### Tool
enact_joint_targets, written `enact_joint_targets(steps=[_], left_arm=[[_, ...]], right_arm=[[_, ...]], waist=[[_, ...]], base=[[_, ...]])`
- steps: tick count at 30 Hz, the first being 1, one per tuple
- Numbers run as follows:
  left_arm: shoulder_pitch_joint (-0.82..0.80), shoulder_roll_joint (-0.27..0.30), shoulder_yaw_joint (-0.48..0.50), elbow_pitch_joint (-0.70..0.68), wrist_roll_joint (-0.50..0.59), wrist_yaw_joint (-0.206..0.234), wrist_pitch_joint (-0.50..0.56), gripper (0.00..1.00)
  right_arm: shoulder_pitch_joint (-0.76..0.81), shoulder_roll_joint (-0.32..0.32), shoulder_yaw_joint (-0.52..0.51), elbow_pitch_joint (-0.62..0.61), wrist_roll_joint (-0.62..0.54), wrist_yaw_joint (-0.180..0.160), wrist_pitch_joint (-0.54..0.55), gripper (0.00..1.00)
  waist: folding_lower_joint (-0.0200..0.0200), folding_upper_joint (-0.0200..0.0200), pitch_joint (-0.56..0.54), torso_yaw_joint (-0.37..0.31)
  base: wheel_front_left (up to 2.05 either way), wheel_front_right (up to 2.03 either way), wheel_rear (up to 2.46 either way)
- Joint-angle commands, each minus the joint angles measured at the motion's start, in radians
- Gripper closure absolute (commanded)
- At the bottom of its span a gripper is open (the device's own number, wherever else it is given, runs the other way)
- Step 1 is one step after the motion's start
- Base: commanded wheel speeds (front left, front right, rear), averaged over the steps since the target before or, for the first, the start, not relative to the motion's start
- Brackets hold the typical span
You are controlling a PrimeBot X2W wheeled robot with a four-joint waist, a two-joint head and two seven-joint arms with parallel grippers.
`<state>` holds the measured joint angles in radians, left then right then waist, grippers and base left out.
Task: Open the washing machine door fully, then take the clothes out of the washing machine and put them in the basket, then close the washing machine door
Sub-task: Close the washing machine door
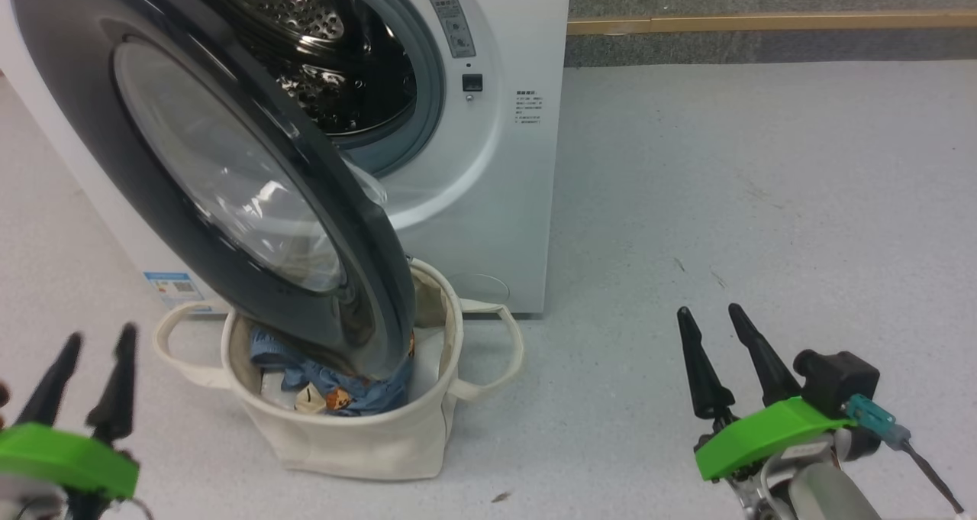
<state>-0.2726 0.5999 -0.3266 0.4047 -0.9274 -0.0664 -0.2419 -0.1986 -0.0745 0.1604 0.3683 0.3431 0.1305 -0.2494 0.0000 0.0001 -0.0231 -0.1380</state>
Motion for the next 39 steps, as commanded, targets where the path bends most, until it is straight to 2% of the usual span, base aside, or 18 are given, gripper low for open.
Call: enact_joint_targets(steps=[1, 5, 10, 23, 39], left_arm=[[-0.025, 0.056, 0.069, -0.030, 0.017, 0.012, -0.013, 0.00], [0.040, 0.068, 0.121, -0.041, 0.092, 0.039, -0.019, 0.00], [0.087, 0.018, 0.201, -0.056, 0.150, 0.018, -0.020, 0.00], [0.070, -0.040, 0.221, -0.006, 0.255, -0.042, -0.020, 0.00], [0.057, -0.060, 0.241, 0.012, 0.287, -0.061, -0.020, 0.00]], right_arm=[[-0.021, 0.003, 0.021, -0.034, -0.008, 0.000, -0.012, 0.00], [-0.017, 0.003, 0.020, -0.035, -0.007, 0.000, -0.012, 0.00], [-0.012, 0.001, -0.006, -0.040, -0.016, 0.000, -0.012, 0.00], [-0.001, 0.001, 0.002, -0.031, -0.017, 0.000, -0.012, 0.00], [0.003, 0.005, -0.004, -0.035, -0.020, 0.000, -0.012, 0.00]], waist=[[0.0000, -0.0001, -0.003, -0.002], [0.0000, -0.0001, -0.008, -0.003], [0.0000, -0.0001, -0.008, 0.004], [0.0000, -0.0001, -0.019, 0.012], [0.0000, -0.0001, -0.017, 0.015]], base=[[0.00, 0.00, 0.00], [0.00, 0.00, 0.00], [0.00, 0.00, 0.00], [0.00, 0.00, 0.00], [0.00, 0.00, 0.00]])
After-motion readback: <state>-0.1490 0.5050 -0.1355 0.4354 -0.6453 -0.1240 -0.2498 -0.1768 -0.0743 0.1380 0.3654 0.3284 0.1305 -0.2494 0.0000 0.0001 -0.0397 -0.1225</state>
